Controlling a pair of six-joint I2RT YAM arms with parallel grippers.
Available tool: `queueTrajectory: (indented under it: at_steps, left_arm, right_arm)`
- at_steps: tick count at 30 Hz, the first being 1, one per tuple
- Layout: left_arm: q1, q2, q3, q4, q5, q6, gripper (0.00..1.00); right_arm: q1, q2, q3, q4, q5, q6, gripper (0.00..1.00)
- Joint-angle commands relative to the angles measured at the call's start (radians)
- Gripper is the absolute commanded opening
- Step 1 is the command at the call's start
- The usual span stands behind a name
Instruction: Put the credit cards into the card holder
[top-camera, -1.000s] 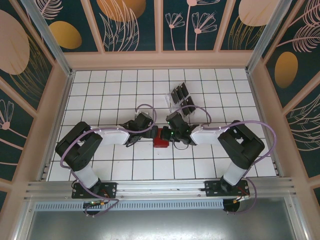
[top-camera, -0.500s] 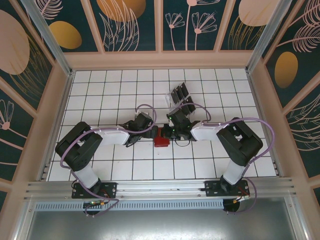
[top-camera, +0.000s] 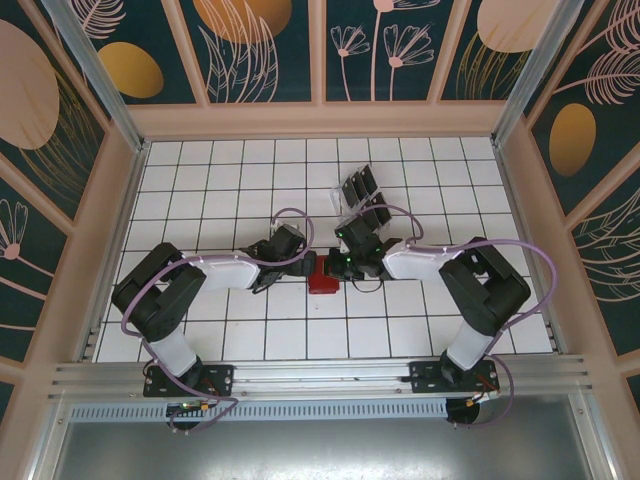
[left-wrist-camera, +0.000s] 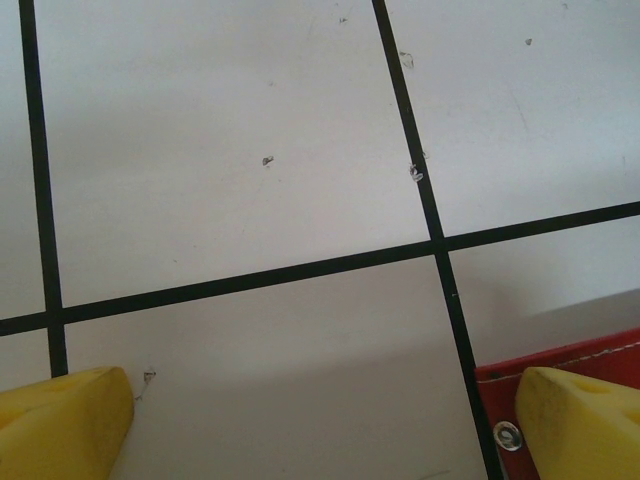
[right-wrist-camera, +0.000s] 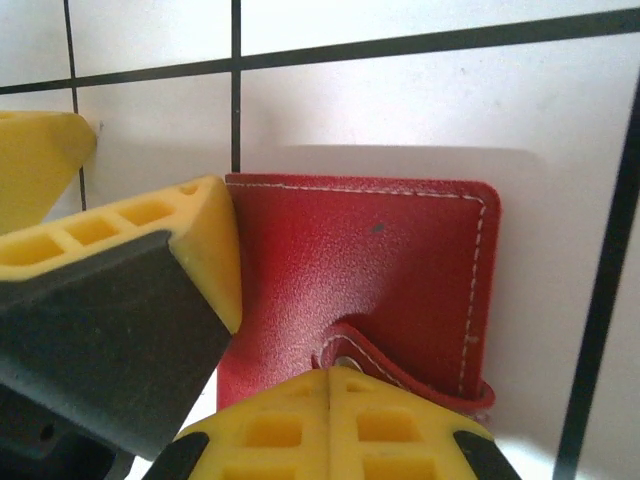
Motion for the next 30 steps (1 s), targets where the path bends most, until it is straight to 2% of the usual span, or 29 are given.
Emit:
queueTrajectory:
  at_steps: [1,9,14,18,22,26,30]
  left_arm:
    - [-0.003,0.073,-0.011,-0.067,0.082,0.014,0.98]
    - [-0.002,0.074,-0.008,-0.069,0.082,0.014,0.99]
    - [-0.003,0.075,-0.008,-0.069,0.082,0.014,0.99]
    - [-0.003,0.074,-0.008,-0.068,0.082,0.012,0.98]
    - [-0.004,0.076,-0.009,-0.068,0.082,0.013,0.99]
    - [-0.002,0.076,-0.008,-0.068,0.084,0.013,0.99]
    - [-0.003,0.076,-0.009,-0.068,0.083,0.013,0.98]
  right_arm:
    - [0.001,-0.049,0.012,-0.044,0.015,0.006,0.0]
    - [0.0,-0.089,-0.01,-0.008,0.023,0.033,0.0]
    - [-0.002,-0.1,0.008,-0.051,0.079,0.015,0.13]
    - [0.004,-0.08,0.03,-0.093,0.121,-0.011,0.17]
    - [0.015,-0.053,0.049,-0.112,0.15,-0.03,0.15]
    - [0.018,-0.037,0.059,-0.103,0.148,-0.033,0.06]
    - [0.018,-0.018,0.072,-0.099,0.15,-0.038,0.01]
